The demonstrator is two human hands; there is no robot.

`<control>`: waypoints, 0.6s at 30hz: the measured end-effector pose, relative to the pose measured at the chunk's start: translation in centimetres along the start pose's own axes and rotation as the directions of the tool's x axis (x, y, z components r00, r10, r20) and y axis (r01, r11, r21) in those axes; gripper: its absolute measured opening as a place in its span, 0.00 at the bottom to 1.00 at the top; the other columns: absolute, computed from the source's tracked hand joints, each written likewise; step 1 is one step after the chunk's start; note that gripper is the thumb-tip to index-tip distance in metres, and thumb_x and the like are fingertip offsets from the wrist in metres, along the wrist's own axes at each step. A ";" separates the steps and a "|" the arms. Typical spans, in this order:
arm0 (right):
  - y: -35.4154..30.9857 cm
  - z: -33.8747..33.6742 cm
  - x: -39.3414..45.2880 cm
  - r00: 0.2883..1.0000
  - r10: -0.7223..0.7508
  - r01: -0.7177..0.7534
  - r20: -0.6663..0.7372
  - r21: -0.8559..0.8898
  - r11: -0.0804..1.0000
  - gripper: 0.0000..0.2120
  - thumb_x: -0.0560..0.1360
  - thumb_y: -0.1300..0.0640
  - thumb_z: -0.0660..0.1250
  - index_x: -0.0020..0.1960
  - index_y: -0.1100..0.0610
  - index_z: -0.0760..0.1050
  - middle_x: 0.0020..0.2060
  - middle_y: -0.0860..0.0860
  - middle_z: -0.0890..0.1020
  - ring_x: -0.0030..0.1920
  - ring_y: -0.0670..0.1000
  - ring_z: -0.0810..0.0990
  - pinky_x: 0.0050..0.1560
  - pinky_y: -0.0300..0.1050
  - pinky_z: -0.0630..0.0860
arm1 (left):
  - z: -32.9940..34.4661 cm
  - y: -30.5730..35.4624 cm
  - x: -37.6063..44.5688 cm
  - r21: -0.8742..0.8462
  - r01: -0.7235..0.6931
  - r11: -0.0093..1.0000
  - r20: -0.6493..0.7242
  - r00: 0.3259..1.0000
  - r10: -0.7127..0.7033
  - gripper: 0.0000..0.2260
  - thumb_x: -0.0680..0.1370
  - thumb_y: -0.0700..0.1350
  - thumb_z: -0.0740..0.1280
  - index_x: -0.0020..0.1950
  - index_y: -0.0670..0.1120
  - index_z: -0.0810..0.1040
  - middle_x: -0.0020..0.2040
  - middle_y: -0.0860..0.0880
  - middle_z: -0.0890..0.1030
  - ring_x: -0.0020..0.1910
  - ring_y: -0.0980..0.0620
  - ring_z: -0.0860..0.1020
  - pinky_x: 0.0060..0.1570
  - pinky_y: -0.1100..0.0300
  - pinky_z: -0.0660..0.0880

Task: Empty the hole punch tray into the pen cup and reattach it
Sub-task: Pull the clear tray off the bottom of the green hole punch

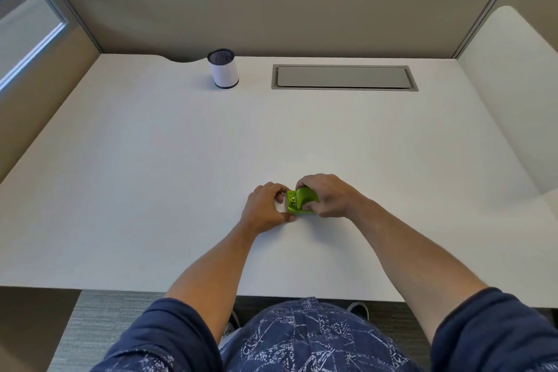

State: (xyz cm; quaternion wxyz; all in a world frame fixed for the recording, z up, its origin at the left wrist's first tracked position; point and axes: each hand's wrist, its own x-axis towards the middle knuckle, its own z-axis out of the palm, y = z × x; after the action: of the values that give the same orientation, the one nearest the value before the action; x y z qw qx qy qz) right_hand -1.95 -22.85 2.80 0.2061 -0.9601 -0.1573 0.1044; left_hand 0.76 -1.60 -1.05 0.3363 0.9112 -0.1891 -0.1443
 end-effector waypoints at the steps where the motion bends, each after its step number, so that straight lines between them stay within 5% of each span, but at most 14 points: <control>1: 0.1 0.0 -0.1 1.000 0.005 -0.005 -0.008 0.022 1.000 0.20 0.71 0.54 0.74 0.62 0.52 0.75 0.54 0.49 0.82 0.53 0.53 0.78 0.53 0.45 0.73 | 0.0 0.0 0.0 0.001 -0.002 1.000 0.000 1.000 0.002 0.26 0.62 0.56 0.81 0.57 0.54 0.79 0.45 0.57 0.77 0.48 0.53 0.75 0.51 0.55 0.74; 18: 0.2 0.2 0.3 0.937 0.277 -0.203 -0.213 0.312 0.928 0.20 0.68 0.50 0.78 0.57 0.52 0.78 0.50 0.49 0.84 0.50 0.52 0.81 0.50 0.46 0.78 | -0.2 0.3 0.0 0.040 -0.005 0.999 0.009 1.000 0.005 0.26 0.61 0.57 0.79 0.57 0.53 0.80 0.44 0.57 0.76 0.47 0.53 0.75 0.48 0.57 0.74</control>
State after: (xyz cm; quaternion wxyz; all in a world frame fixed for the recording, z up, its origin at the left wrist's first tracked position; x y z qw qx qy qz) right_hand -1.70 -22.85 2.53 0.3463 -0.9377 0.0065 0.0273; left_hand 0.75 -1.64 -0.70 0.3174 0.9167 -0.1956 -0.1435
